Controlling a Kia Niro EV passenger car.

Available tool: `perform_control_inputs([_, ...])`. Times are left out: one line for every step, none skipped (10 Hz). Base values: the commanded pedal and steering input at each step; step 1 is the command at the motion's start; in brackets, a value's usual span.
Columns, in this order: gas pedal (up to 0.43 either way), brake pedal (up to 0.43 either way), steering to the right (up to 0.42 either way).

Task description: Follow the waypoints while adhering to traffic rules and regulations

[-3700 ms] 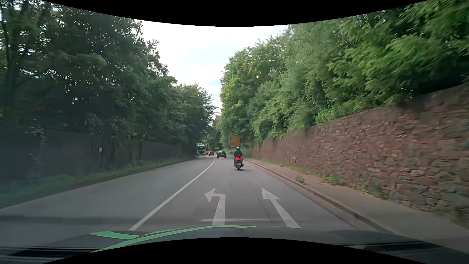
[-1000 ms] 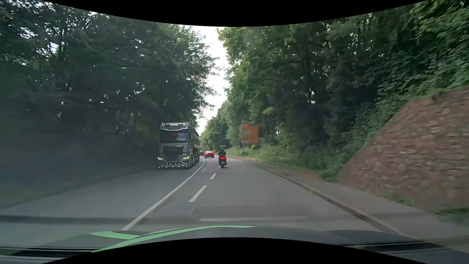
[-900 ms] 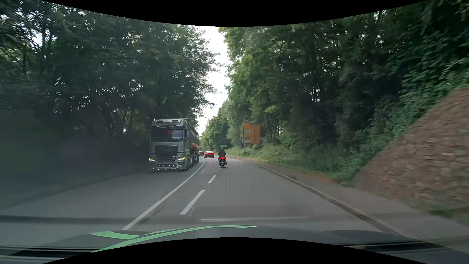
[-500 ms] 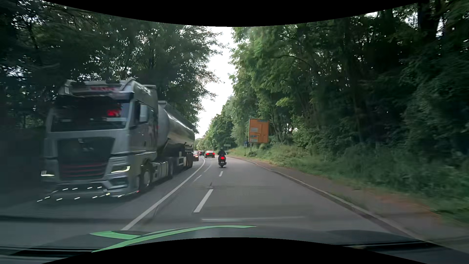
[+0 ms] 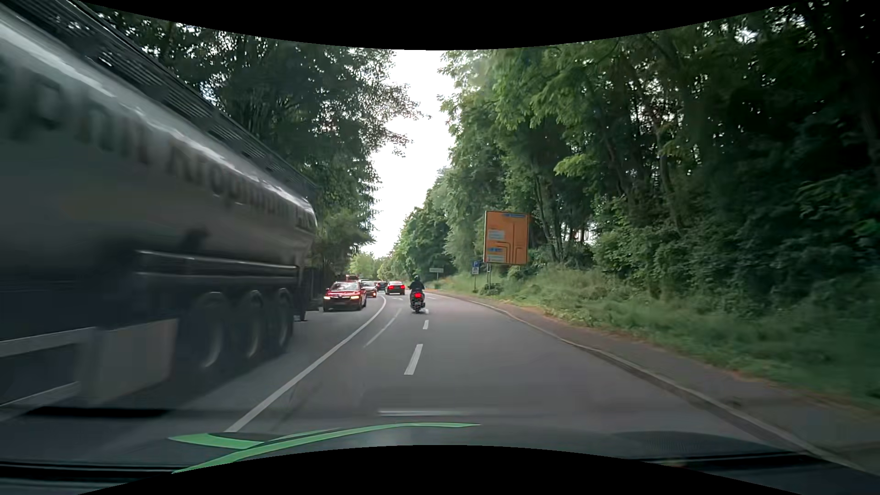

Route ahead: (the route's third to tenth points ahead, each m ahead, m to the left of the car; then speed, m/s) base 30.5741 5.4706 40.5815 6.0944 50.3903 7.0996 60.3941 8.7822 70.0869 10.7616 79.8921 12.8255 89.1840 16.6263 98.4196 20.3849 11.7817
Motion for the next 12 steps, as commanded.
perform_control_inputs([0.000, 0.000, -0.019])
perform_control_inputs([0.000, 0.000, -0.019])
perform_control_inputs([0.000, 0.000, -0.019])
perform_control_inputs([0.000, 0.000, -0.019])
perform_control_inputs([0.000, 0.000, -0.019])
perform_control_inputs([0.000, 0.000, -0.019])
perform_control_inputs([0.000, 0.000, -0.018])
perform_control_inputs([0.000, 0.000, -0.018])
perform_control_inputs([0.000, 0.000, -0.018])
perform_control_inputs([0.000, 0.000, -0.018])
perform_control_inputs([0.000, 0.000, -0.018])
perform_control_inputs([0.000, 0.000, -0.018])
